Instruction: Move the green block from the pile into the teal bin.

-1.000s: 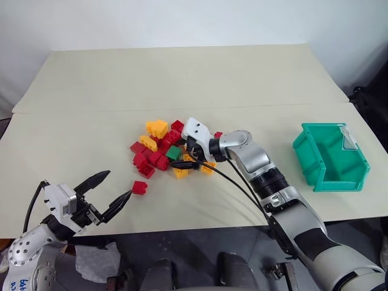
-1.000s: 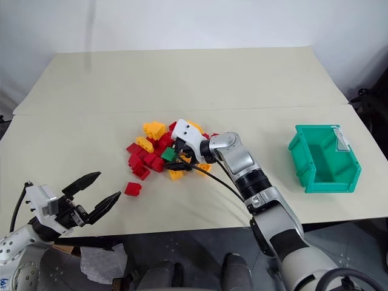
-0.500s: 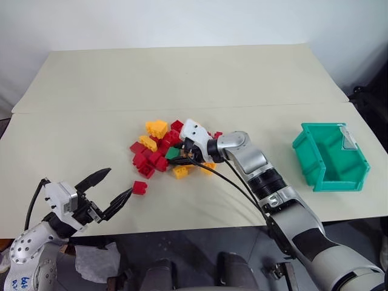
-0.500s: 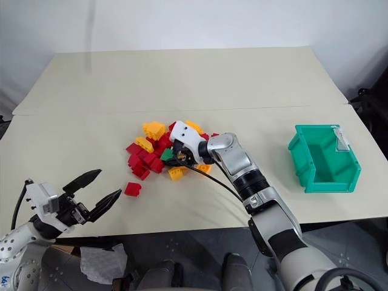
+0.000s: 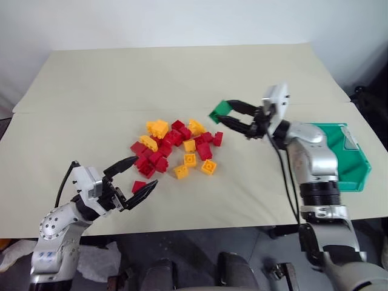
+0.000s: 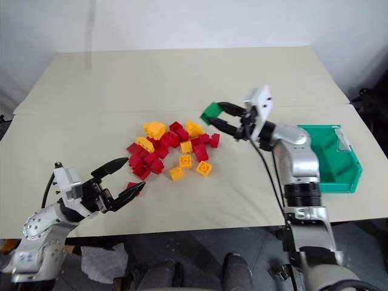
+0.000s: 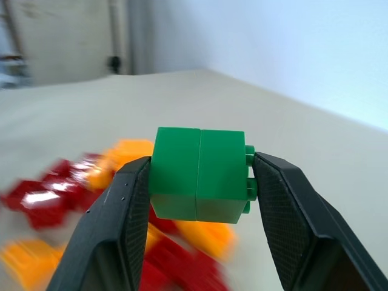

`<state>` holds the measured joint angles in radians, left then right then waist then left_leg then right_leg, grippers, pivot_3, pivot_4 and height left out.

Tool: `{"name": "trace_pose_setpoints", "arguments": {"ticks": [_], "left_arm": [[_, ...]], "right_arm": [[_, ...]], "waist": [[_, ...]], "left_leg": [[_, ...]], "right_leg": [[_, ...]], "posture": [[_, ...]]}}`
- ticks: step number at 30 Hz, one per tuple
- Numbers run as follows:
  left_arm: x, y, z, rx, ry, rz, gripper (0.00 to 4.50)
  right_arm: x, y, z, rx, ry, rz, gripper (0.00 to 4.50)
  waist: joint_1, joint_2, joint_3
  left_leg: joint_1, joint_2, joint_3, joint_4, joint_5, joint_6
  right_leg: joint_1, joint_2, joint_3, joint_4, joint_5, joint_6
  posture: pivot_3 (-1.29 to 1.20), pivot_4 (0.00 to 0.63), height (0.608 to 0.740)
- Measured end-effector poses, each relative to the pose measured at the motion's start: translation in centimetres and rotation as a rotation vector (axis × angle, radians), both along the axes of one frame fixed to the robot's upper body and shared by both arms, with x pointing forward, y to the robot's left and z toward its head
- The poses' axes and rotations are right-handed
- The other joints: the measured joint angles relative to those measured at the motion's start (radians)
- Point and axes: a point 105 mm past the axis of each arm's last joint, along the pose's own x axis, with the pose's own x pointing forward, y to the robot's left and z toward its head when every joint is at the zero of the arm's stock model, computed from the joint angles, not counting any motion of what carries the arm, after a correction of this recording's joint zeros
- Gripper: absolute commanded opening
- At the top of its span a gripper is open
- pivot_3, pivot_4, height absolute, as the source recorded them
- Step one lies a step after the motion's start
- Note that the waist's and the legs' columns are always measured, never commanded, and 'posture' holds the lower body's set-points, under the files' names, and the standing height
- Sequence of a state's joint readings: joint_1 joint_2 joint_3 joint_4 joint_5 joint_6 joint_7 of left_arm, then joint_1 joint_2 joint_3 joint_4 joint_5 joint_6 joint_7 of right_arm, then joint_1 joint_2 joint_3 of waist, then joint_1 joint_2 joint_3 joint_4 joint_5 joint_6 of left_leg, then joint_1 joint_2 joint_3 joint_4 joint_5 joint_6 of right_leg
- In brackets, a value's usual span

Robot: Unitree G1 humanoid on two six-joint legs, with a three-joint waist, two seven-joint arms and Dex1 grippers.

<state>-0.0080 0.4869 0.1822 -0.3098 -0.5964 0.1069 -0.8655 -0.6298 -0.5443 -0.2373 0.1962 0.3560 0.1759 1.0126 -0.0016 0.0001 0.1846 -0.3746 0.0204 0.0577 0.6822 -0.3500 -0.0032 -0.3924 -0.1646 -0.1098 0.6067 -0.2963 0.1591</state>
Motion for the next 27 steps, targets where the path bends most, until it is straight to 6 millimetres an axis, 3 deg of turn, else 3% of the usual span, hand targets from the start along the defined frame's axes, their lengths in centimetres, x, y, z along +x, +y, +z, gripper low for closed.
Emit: {"name": "trace_pose_setpoints", "arguments": {"ticks": [2, 8, 13, 16, 20, 27], "left_arm": [[0.1, -1.0, 0.1, 0.013, 0.001, -0.061, 4.5], [-0.4, -4.3, 0.2, 0.071, -0.031, -0.255, 4.5], [-0.2, -5.4, 0.5, 0.06, -0.042, -0.303, 4.5], [0.0, -5.7, 0.4, 0.041, -0.034, -0.311, 4.5], [0.1, -5.9, 0.7, 0.038, -0.044, -0.313, 4.5], [0.4, -5.6, 0.7, 0.046, -0.047, -0.295, 4.5]], "right_arm": [[-1.1, -4.2, 0.1, -0.005, -0.02, -0.151, 2.17], [-4.3, -13.9, -0.6, -0.015, -0.027, -0.588, 2.17], [-5.8, -18.2, -2.8, -0.052, 0.058, -0.795, 2.17], [-5.9, -19.3, -4.4, -0.046, 0.122, -0.843, 2.17], [-5.4, -19.8, -4.7, -0.036, 0.15, -0.851, 2.17], [-4.6, -19.8, -6.0, -0.033, 0.217, -0.826, 4.46]], "waist": [[0.003, 0.0, 0.0], [0.0, 0.0, 0.0], [0.001, 0.0, 0.0], [-0.002, 0.001, 0.0], [0.0, 0.001, 0.0], [0.005, 0.001, 0.0]], "left_leg": [[0.0, 0.0, 0.002, 0.0, 0.0, 0.001], [0.003, 0.0, 0.008, 0.0, 0.0, 0.001], [0.004, 0.001, 0.009, 0.001, 0.0, 0.002], [0.004, 0.001, 0.01, 0.001, 0.0, 0.002], [0.004, 0.001, 0.01, 0.001, 0.0, 0.002], [0.003, 0.0, 0.01, 0.001, 0.0, 0.002]], "right_leg": [[0.0, 0.0, 0.001, -0.001, 0.0, 0.0], [0.001, 0.0, 0.002, -0.002, 0.0, 0.0], [0.001, 0.0, 0.004, -0.002, 0.0, 0.0], [0.001, 0.0, 0.004, -0.002, 0.0, 0.0], [0.001, 0.0, 0.004, -0.003, 0.0, 0.0], [0.001, 0.0, 0.004, -0.003, 0.0, 0.0]], "posture": [[0.0, 0.15, 0.74], [0.0, 0.15, 0.74], [0.0, 0.15, 0.74], [0.0, 0.15, 0.74], [0.0, 0.15, 0.74], [0.0, 0.15, 0.74]]}}
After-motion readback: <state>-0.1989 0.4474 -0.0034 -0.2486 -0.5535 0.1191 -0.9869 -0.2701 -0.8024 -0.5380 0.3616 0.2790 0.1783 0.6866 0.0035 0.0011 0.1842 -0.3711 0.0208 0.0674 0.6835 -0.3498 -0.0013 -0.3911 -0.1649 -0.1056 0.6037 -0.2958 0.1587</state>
